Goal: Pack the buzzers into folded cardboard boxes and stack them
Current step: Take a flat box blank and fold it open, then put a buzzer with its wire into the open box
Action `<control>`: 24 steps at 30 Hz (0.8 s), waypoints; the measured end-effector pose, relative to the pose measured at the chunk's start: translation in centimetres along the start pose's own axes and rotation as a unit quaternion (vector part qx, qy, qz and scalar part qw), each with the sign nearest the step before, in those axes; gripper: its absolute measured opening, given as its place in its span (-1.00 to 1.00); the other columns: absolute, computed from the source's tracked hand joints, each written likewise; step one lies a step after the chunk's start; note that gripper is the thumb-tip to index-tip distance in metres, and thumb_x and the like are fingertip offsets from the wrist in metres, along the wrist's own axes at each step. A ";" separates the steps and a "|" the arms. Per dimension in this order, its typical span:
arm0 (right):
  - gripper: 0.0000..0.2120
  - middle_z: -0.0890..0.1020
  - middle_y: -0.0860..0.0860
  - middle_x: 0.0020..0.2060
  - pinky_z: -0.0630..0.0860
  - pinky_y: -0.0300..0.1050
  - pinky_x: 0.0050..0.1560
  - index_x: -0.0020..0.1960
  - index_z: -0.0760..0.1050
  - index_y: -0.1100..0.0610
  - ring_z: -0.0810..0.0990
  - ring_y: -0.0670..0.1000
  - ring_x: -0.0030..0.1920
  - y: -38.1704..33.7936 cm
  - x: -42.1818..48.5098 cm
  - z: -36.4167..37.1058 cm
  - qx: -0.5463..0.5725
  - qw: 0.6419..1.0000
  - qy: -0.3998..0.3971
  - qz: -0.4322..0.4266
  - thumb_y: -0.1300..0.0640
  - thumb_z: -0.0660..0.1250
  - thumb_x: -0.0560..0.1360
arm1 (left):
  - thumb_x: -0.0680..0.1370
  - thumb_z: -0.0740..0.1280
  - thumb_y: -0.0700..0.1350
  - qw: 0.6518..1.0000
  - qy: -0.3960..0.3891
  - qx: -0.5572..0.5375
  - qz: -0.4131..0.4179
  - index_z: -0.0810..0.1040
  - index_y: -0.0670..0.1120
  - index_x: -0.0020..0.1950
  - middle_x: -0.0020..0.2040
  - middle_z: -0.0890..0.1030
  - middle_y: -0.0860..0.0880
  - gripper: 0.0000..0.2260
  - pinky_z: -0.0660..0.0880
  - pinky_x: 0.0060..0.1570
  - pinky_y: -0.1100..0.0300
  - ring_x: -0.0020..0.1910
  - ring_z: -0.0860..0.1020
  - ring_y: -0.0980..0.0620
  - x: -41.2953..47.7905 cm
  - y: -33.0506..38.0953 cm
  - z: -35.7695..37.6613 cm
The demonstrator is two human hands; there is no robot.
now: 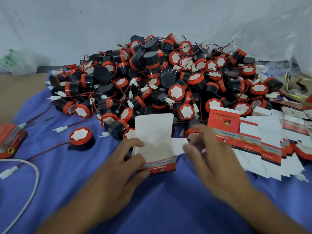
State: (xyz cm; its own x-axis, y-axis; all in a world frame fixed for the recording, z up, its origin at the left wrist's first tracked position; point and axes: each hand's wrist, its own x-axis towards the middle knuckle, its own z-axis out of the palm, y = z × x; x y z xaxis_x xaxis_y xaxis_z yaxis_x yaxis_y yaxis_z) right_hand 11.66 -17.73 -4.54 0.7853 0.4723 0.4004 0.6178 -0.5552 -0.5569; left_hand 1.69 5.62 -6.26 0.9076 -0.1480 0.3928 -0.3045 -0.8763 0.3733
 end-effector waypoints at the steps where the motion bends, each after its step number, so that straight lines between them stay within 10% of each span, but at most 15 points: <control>1: -0.55 0.58 -0.16 0.04 0.51 -0.17 -0.12 0.32 0.26 -0.14 0.52 -0.19 -0.07 1.4 1.2 -0.1 -0.038 0.998 0.045 -0.004 -0.35 0.14 0.55 | 0.62 0.12 0.16 0.999 -0.003 0.035 0.019 0.44 0.11 -0.03 0.37 0.29 0.14 -0.81 0.44 -0.23 0.23 -0.05 0.41 0.19 0.1 0.0 -0.1; 5: -0.35 0.35 0.04 0.44 0.19 -0.01 0.42 0.53 0.20 0.07 0.24 0.07 0.42 5.4 5.1 0.6 -0.256 0.966 -0.037 0.019 -0.09 0.36 0.54 | 0.65 0.07 0.12 0.990 -0.038 0.111 0.073 0.42 0.07 -0.02 0.35 0.39 0.01 -0.79 0.47 -0.24 0.20 -0.09 0.45 0.08 0.2 0.5 0.8; 9: -0.49 0.56 0.02 0.17 0.24 0.07 0.21 0.35 0.44 0.03 0.39 0.12 0.21 6.0 5.3 0.9 -0.291 0.957 -0.008 0.001 -0.18 0.35 0.49 | 0.62 0.17 0.16 0.997 -0.032 0.042 0.051 0.45 0.10 0.07 0.29 0.41 0.17 -0.82 0.51 -0.10 0.25 0.04 0.52 0.13 0.1 0.3 1.0; 14: -0.57 0.55 -0.27 -0.03 0.52 -0.36 -0.15 0.19 0.33 -0.25 0.58 -0.20 0.00 3.4 5.4 -2.0 0.118 0.979 0.161 0.043 -0.26 0.43 0.43 | 0.63 0.19 0.04 0.996 -0.021 0.040 0.079 0.53 0.03 0.03 0.15 0.51 0.14 -0.84 0.48 -0.12 0.14 -0.04 0.52 0.02 0.3 0.1 1.0; 20: -0.59 0.59 0.01 0.25 0.61 0.08 0.13 0.29 0.49 -0.24 0.63 0.07 0.21 0.8 5.4 -4.2 0.486 0.845 0.216 0.063 0.12 0.36 0.52 | 0.56 0.20 -0.07 0.988 0.004 0.124 0.094 0.54 0.00 -0.05 0.06 0.54 0.07 -0.87 0.38 -0.15 0.00 -0.10 0.49 -0.06 0.5 0.4 0.9; 24: -0.67 0.62 0.08 0.16 0.53 -0.13 0.05 0.34 0.48 -0.01 0.65 0.02 0.09 0.5 5.7 -6.0 0.635 0.742 0.173 0.124 0.15 0.28 0.59 | 0.57 0.19 -0.03 0.990 -0.007 0.116 0.082 0.52 0.03 -0.05 0.09 0.54 0.07 -0.87 0.40 -0.05 -0.02 0.01 0.52 -0.06 0.4 0.6 1.0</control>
State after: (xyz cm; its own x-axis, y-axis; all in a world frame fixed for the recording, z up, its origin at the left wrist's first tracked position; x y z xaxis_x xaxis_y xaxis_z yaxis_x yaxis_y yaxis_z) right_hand 16.67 -19.45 1.83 0.9678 0.1367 0.2114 0.0882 0.6024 -0.7933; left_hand 2.16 4.55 -6.66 0.8558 -0.3028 0.4194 -0.3754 -0.9214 0.1007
